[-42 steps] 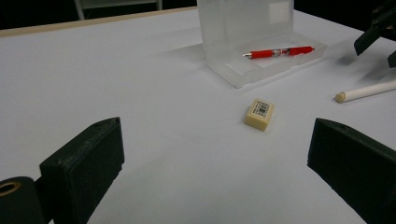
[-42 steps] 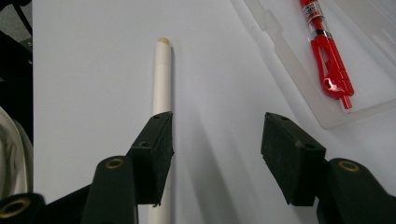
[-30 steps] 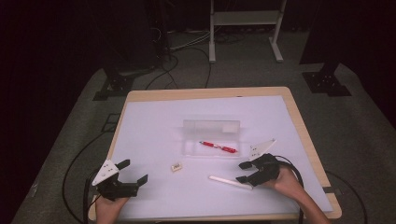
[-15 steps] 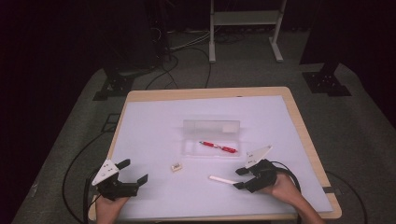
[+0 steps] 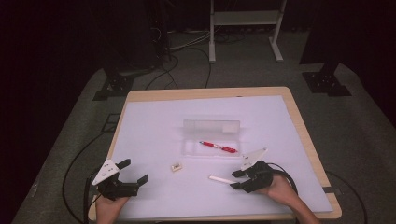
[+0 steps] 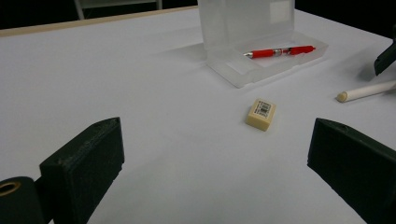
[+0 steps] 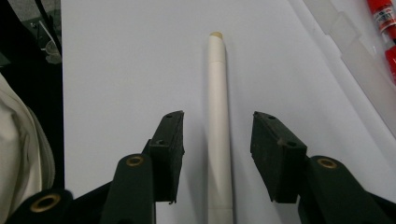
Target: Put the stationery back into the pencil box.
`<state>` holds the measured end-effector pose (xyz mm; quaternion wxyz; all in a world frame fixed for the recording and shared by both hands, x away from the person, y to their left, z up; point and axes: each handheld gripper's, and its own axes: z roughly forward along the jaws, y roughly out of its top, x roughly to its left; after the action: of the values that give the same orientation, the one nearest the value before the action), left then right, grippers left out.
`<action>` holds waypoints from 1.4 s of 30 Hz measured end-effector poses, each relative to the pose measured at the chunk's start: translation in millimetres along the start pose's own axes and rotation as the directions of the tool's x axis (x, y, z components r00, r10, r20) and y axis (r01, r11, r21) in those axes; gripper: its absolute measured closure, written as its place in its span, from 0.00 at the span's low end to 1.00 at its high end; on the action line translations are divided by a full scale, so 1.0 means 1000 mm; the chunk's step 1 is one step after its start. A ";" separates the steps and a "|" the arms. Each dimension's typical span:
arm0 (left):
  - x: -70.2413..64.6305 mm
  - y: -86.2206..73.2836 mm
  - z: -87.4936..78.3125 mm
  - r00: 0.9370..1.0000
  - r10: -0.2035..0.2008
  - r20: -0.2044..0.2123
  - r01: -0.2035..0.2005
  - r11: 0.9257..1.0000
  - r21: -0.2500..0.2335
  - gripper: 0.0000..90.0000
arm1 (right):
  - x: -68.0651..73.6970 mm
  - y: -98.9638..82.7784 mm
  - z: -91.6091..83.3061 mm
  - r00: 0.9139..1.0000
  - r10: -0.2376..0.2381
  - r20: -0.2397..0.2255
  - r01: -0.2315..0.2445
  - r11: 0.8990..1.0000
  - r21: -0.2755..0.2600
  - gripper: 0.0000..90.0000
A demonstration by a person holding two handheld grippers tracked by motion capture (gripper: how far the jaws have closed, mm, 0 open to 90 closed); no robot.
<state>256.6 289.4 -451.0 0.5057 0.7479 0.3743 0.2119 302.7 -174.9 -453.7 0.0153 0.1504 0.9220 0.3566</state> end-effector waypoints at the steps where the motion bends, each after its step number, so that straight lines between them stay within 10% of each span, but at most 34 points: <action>1: 0.000 0.000 0.000 1.000 0.000 -0.001 0.000 1.000 0.000 0.04 | 0.001 0.001 0.001 1.000 0.000 -0.002 0.000 1.000 0.004 0.60; 42: 0.001 0.000 -0.004 1.000 -0.002 -0.010 0.002 1.000 -0.013 0.04 | -0.001 0.005 0.015 1.000 -0.027 -0.011 0.028 0.999 0.044 0.86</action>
<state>255.0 292.6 -449.9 0.5087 0.7432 0.3763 0.2175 307.0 -161.9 -461.3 0.0120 0.1360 0.9316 0.3368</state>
